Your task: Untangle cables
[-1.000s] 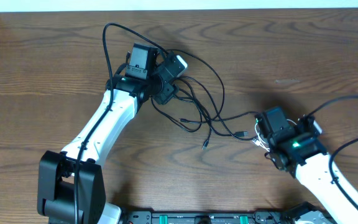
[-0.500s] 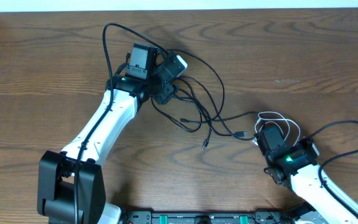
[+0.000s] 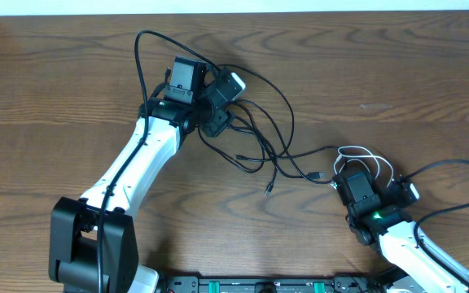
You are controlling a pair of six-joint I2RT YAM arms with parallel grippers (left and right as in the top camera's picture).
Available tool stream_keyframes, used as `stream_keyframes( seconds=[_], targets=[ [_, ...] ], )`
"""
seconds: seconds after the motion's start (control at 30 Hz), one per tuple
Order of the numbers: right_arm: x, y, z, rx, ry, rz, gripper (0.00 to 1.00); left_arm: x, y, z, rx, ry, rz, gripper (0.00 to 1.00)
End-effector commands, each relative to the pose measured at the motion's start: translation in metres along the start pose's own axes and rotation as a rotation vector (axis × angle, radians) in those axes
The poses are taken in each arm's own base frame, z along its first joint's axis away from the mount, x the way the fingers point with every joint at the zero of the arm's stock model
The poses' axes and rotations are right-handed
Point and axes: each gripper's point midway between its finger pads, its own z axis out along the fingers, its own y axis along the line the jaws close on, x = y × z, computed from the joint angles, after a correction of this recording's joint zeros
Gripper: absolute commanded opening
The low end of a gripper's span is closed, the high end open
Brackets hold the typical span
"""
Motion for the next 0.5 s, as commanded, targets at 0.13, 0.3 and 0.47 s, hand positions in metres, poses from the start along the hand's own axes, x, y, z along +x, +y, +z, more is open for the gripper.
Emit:
stream_keyframes(
  seconds=[0.13, 0.3, 0.47],
  targets=[
    [-0.011, 0.012, 0.000, -0.043, -0.065, -0.070, 0.99, -0.001, 0.003, -0.005, -0.010, -0.004, 0.001, 0.66],
    [-0.009, 0.007, 0.005, -0.013, -0.063, -0.084, 0.99, -0.001, 0.003, -0.005, -0.010, -0.005, 0.001, 0.66],
    [-0.004, 0.005, 0.019, 0.020, -0.064, -0.185, 0.99, -0.001, 0.003, -0.005, -0.010, -0.004, 0.001, 0.66]
  ],
)
